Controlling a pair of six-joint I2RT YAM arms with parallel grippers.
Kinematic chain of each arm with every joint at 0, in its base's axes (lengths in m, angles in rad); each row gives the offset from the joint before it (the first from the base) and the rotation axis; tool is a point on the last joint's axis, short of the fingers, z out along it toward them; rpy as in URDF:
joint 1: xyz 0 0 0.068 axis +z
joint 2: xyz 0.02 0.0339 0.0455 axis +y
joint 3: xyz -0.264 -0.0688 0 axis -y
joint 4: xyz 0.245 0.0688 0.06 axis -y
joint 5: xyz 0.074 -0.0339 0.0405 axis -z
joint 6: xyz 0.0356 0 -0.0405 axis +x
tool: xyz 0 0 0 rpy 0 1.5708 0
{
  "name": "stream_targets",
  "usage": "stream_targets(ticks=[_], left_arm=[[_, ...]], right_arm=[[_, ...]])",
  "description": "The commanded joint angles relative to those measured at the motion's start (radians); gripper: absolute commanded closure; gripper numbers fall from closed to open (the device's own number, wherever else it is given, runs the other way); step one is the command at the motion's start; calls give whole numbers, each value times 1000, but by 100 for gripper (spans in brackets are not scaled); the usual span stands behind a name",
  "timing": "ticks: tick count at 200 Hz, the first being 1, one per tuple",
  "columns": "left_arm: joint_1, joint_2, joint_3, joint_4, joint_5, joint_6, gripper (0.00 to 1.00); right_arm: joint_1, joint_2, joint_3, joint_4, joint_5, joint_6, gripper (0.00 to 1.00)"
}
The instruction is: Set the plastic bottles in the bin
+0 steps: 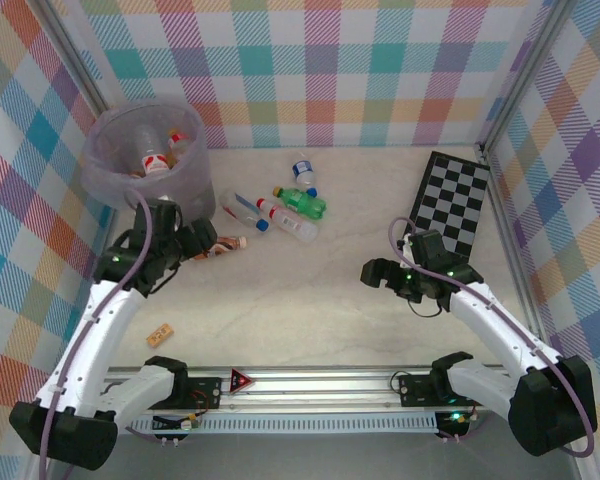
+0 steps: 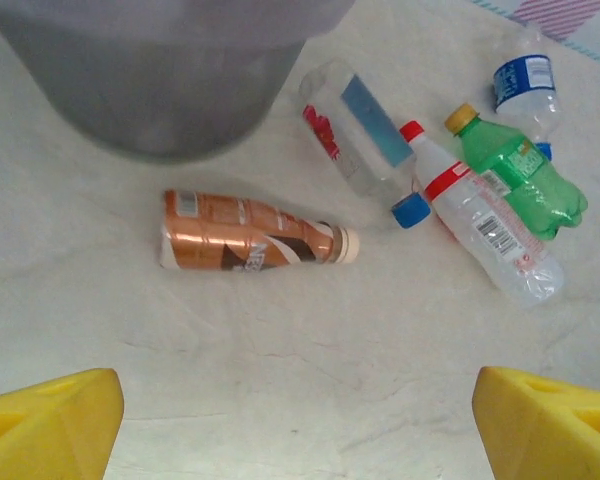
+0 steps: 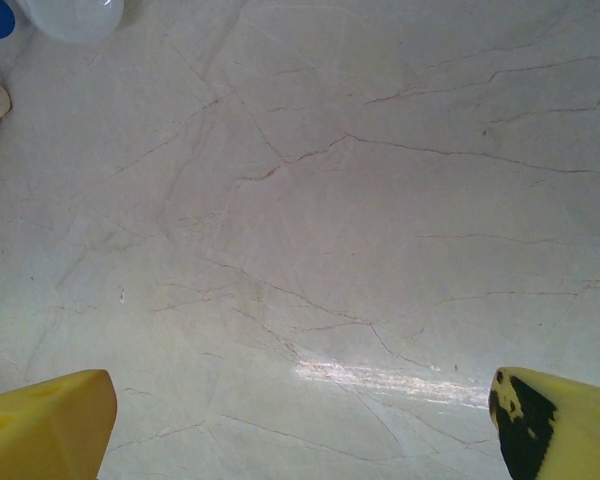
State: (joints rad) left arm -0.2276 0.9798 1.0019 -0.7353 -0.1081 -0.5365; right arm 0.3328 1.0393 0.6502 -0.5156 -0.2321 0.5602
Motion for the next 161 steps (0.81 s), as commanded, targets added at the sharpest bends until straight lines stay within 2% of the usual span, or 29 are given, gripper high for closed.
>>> stream_targets(ticks=[1,18,48,86,112,141,161], left_arm=[[-4,12,-144,296,35,-299,9],[-2,38,-243,410,-27,-459,9],[5,120,-325,563,-105,-647,9],[33,274,-384,714,-72,-843,10],[36,323,-416,777,-132,-897,13],[39,338,-409,808,-203,-869,13],[57,373,-402,825,-191,-863,12]], right_arm=[[-5,1,31,9,-26,-20,4],[-5,-13,30,1,-27,-19,4],[-6,-42,22,-23,-11,-21,4],[-5,-61,13,-40,-1,-21,4],[-5,-78,9,-52,2,-25,4],[-5,-85,7,-61,4,-30,4],[-6,-80,6,-59,-2,-30,4]])
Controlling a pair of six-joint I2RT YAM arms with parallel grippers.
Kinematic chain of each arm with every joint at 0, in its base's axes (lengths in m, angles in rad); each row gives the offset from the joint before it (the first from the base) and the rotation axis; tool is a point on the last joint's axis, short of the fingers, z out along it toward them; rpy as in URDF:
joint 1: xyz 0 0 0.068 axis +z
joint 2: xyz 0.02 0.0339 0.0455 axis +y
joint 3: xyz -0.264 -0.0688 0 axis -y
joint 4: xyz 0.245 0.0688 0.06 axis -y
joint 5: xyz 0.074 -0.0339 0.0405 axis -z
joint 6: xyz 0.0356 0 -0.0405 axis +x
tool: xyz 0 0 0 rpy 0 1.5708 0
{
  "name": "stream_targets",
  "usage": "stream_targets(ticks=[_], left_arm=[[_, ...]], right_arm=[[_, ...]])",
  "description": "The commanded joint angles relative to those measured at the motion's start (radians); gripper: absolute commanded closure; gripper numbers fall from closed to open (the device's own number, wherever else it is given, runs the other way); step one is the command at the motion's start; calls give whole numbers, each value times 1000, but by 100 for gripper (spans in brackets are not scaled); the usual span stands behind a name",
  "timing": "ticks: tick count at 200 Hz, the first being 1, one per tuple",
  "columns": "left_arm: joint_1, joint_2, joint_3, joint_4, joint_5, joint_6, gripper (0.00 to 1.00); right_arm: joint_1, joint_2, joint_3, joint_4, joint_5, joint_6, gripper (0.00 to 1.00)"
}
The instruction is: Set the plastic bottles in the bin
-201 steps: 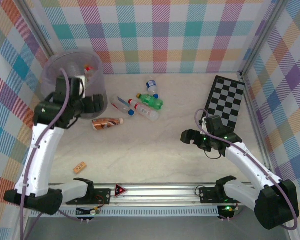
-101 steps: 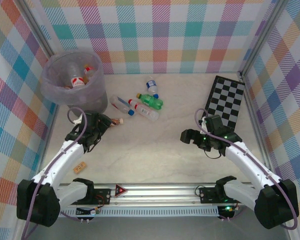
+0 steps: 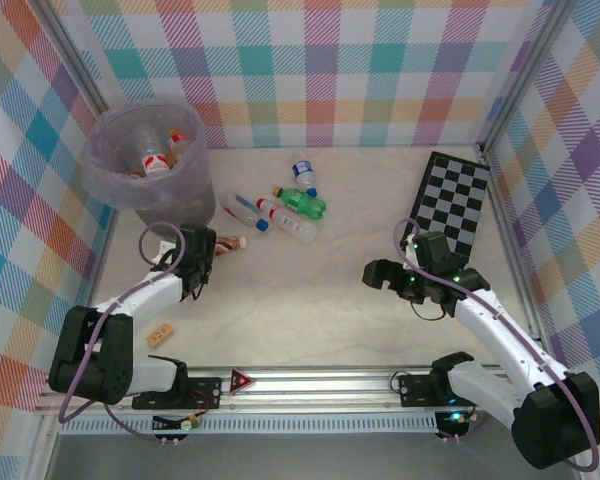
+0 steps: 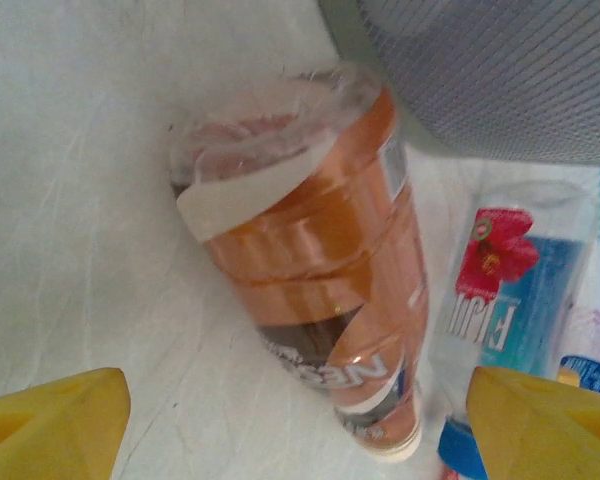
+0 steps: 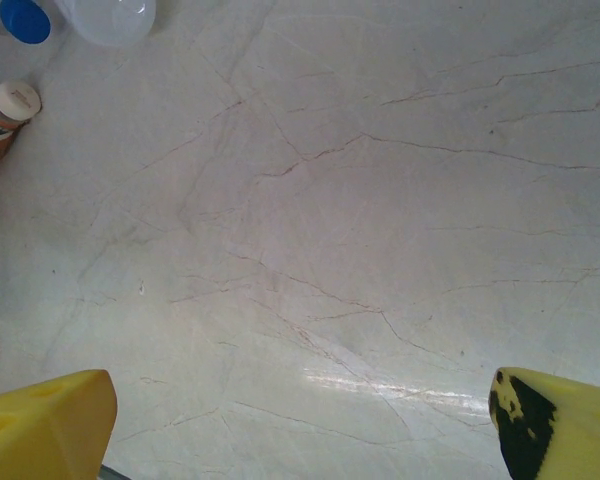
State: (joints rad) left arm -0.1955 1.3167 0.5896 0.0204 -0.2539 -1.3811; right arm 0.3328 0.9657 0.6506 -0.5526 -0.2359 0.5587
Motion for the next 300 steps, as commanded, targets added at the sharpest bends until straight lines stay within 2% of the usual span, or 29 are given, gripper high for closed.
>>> stream_targets(ticks=[1,61,86,107,123,150,189,229,270,288,300], left_arm=[[26,38,10,72,-44,-19,12],[65,168,41,148,25,-11,15],[70,201,48,150,33,-12,25],[76,196,44,141,37,-12,38],[76,172,47,111,30,3,42],[76,95,51,25,-1,32,48],[75,-36,75,-122,-41,109,49],[76,-276,87,-353,-151,189,49],[79,-524,226,-663,-259,391,55],[80,-559,338,-766,-267,510,58],[81,-548,422,-820,-255,596,64]], right_arm=[[-5,-6,5,-22,1,-28,5],[-6,-8,6,-25,6,-29,4],[-5,7,10,-22,2,-28,5],[-5,12,8,-17,-2,-26,4],[-6,11,9,-17,1,-27,5],[-6,23,12,-13,0,-31,4],[-5,49,13,13,-16,-26,4],[-6,49,14,8,-8,-31,5],[-5,63,14,11,3,-31,5],[-6,83,25,27,-3,-34,5],[-6,96,32,35,-6,-37,5]])
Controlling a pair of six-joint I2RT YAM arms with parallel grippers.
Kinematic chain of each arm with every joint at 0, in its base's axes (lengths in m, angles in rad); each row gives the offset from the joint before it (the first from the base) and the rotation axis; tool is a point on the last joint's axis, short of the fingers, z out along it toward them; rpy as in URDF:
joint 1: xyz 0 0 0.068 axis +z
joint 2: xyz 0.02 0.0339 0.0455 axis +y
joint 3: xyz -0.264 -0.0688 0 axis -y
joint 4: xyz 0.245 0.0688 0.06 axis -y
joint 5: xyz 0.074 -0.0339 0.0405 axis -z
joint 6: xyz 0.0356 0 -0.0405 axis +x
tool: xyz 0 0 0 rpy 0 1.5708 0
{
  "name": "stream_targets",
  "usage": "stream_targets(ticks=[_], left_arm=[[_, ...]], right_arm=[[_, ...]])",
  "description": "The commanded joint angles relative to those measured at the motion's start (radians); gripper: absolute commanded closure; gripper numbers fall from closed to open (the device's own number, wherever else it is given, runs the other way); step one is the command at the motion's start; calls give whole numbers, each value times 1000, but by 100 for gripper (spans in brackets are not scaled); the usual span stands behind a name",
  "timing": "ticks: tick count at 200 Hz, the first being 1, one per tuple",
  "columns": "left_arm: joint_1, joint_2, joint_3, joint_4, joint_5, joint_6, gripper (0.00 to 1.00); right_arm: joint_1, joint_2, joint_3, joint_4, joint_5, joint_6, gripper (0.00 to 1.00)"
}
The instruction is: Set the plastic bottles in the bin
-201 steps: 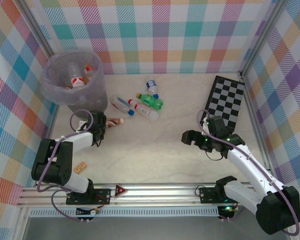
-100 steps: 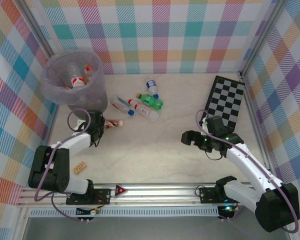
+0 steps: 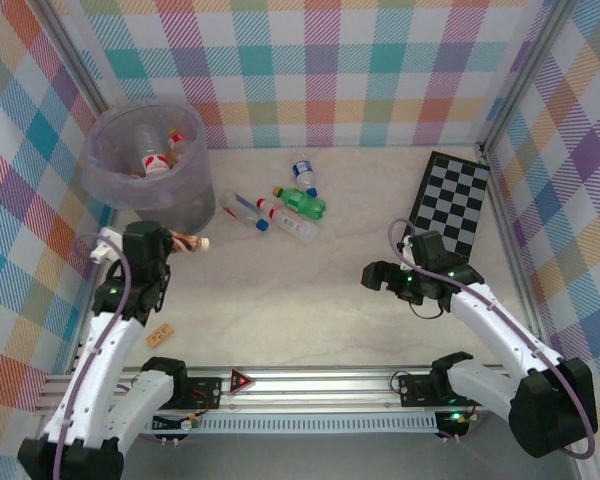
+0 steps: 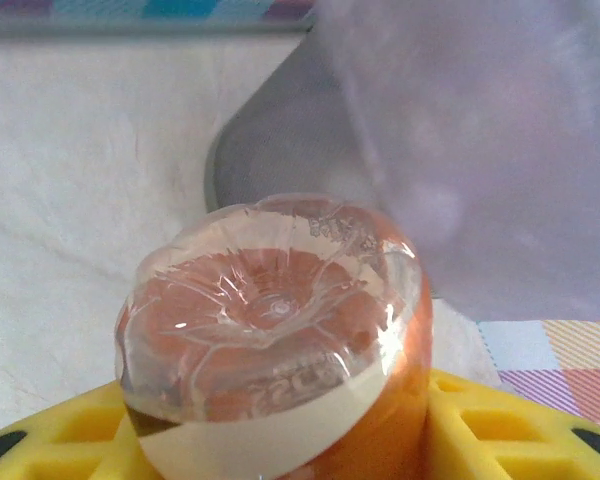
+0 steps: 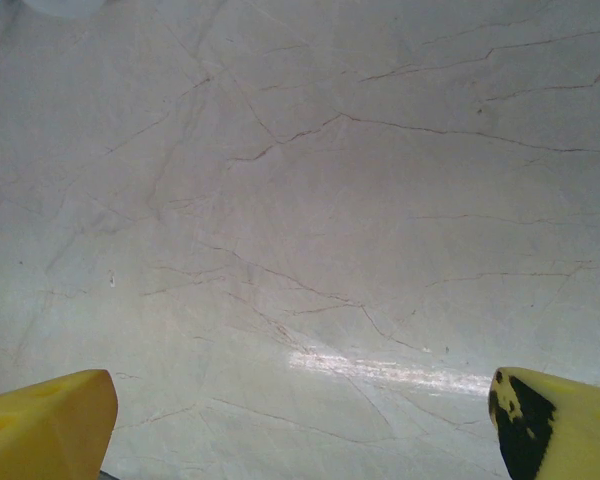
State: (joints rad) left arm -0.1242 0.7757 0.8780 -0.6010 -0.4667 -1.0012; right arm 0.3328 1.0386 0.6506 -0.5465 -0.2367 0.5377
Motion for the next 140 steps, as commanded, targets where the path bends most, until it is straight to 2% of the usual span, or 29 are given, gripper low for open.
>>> stream_targets(ticks=[1,46,73,106,140], left_arm=[[10,-6,145,-204,-41,223,65],[18,111,449,-281,-13,452,90],[51,221,598,-282,50,549,100],[137,359,746,-262,203,589,100],[211,476,870,-232,269,604,100]], right_arm=[[-6,24,33,30,-6,-16,5],[-5,38,38,48,-20,-12,5],[-5,18,34,35,-16,-13,5],[-5,-22,27,14,-8,-12,4],[-5,-57,22,-14,8,-14,5]])
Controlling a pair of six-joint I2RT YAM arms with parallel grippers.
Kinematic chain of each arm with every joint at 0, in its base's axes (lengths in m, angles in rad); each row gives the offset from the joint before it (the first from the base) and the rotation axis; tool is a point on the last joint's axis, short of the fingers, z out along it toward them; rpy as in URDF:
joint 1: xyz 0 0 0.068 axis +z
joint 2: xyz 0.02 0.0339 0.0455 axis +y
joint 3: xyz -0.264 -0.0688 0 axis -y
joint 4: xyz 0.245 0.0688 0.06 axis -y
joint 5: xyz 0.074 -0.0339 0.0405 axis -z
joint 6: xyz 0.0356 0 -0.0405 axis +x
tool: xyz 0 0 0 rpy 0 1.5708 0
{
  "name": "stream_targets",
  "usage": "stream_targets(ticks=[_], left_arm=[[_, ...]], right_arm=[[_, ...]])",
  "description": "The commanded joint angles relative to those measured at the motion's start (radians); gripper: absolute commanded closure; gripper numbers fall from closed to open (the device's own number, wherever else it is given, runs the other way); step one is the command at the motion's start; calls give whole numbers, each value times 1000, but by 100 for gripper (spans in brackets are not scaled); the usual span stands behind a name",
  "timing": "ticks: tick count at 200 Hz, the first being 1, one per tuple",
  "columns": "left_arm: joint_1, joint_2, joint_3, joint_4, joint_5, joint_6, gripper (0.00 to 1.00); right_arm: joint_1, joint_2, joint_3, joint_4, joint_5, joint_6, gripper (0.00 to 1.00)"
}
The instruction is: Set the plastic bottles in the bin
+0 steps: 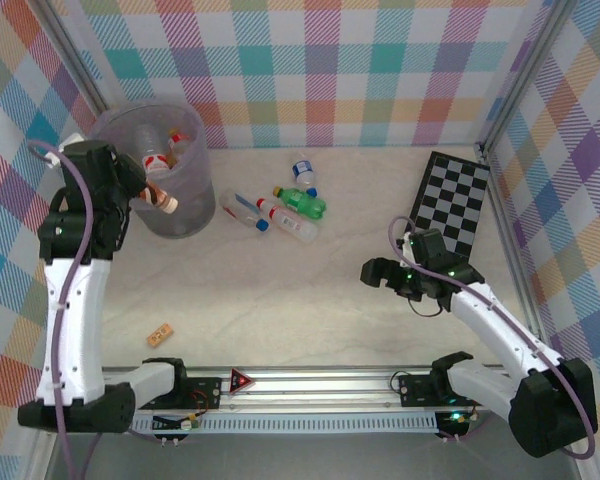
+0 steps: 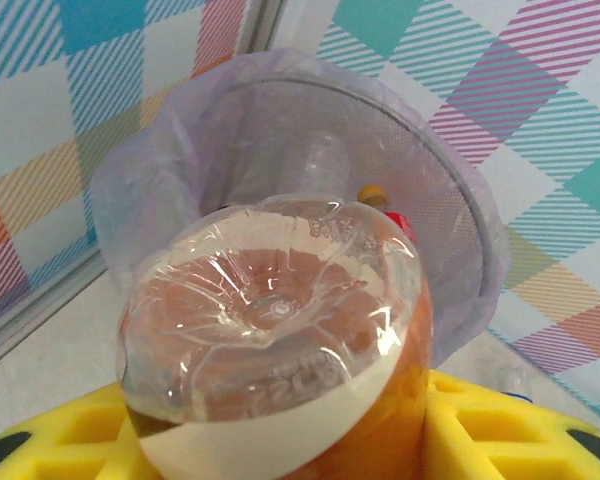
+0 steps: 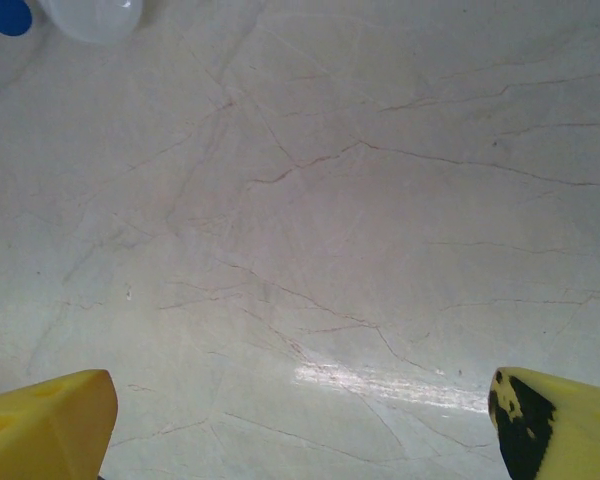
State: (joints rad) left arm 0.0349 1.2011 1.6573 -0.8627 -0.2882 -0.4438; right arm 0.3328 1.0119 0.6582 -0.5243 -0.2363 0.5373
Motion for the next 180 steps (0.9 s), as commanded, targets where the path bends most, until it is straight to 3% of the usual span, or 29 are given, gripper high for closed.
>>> stream_targets(ticks=[1,84,138,180], left_arm=[[54,54,94,30,93,47,100],[238,372,404,0,185,126,100],[246,607,599,-128,205,287,100],[234,682,629,-220,177,444,96]], right_arm=[[-5,-31,15,-37,7,-13,5],[-5,-86,-8,-60,14,-1,4],[-5,-102,-12,-71,20,1,4],[-6,-98,-18,-60,18,6,4]])
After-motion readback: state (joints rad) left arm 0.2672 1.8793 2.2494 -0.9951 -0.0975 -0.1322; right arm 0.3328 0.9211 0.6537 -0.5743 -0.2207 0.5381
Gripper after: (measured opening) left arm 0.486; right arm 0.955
